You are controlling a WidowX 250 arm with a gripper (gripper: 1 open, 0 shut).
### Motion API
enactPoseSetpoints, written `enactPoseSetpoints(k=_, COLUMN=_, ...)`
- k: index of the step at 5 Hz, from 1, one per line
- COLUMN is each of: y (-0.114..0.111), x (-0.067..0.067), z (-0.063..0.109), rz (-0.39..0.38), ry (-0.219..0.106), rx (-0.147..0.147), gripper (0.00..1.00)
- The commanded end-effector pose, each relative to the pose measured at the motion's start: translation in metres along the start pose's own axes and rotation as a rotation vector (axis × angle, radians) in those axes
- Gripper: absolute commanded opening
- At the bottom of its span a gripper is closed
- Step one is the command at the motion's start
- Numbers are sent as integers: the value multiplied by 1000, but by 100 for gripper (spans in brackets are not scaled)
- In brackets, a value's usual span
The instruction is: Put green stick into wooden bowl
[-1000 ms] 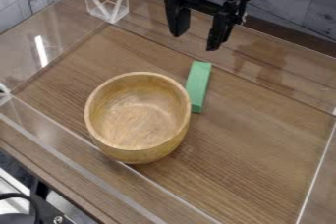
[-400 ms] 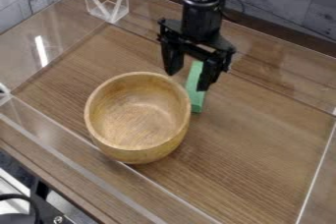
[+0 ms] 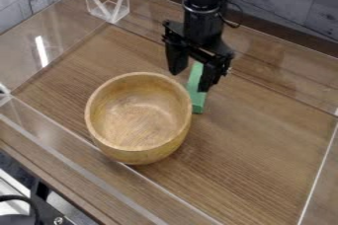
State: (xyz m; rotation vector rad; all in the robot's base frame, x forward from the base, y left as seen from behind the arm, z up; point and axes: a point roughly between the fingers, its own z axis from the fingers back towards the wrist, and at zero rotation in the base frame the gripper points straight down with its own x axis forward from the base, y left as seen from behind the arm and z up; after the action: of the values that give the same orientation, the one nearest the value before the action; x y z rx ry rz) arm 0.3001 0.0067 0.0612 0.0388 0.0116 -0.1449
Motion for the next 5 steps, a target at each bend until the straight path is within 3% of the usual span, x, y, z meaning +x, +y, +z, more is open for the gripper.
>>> enactPoseSetpoints(k=1, y=8, x=10, z=3, rz=-15, ry=-53, rx=19, gripper=100)
enactPoseSetpoints(k=5, y=14, x=29, z=-22, rz=-31, ry=-85, rx=32, gripper=100)
